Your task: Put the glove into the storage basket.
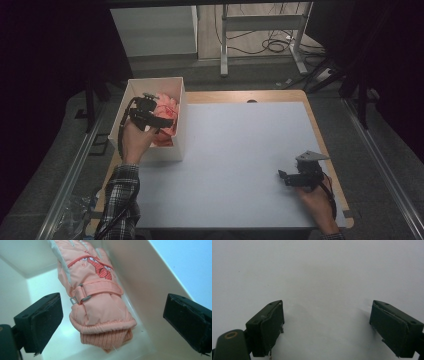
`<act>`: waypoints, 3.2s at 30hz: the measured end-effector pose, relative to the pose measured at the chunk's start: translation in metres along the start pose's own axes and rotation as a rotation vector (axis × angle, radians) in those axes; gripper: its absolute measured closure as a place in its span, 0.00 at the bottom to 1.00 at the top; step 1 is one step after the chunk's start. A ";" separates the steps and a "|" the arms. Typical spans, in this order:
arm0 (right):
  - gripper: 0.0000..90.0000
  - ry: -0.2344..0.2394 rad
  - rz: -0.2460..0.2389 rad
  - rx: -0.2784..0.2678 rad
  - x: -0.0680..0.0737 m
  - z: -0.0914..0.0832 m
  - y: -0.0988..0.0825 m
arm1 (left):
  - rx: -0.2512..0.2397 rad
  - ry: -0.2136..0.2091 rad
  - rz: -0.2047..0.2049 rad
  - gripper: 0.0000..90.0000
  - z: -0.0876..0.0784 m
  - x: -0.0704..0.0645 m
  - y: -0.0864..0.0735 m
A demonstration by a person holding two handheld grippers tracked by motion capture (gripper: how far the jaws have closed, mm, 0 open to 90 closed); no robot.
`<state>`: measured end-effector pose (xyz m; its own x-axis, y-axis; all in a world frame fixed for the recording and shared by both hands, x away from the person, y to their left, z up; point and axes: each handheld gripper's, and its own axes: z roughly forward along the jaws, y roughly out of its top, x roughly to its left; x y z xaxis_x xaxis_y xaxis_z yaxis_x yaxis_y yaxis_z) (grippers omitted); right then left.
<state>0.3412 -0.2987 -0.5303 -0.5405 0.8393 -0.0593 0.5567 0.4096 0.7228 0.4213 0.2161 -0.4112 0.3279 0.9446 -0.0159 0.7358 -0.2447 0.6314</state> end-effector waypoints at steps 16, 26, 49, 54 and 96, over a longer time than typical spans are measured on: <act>0.14 -0.001 -0.001 0.000 0.000 0.000 0.000 | -0.058 -0.047 0.041 0.02 -0.023 -0.009 -0.025; 0.14 -0.001 -0.001 0.002 0.000 0.000 0.000 | -0.108 -0.069 0.062 0.03 -0.033 -0.018 -0.043; 0.14 -0.002 -0.002 0.000 0.000 0.000 0.000 | -0.144 -0.165 0.140 0.02 -0.043 -0.059 -0.090; 0.14 -0.002 -0.003 0.000 0.000 0.000 0.000 | -0.153 -0.183 0.163 0.02 -0.043 -0.070 -0.094; 0.14 -0.003 -0.004 0.000 0.000 0.000 0.000 | -0.086 -0.312 0.305 0.02 0.037 -0.135 -0.149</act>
<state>0.3408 -0.2985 -0.5301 -0.5411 0.8385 -0.0640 0.5544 0.4129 0.7226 0.2894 0.1173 -0.5318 0.6952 0.7175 -0.0434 0.5300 -0.4709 0.7052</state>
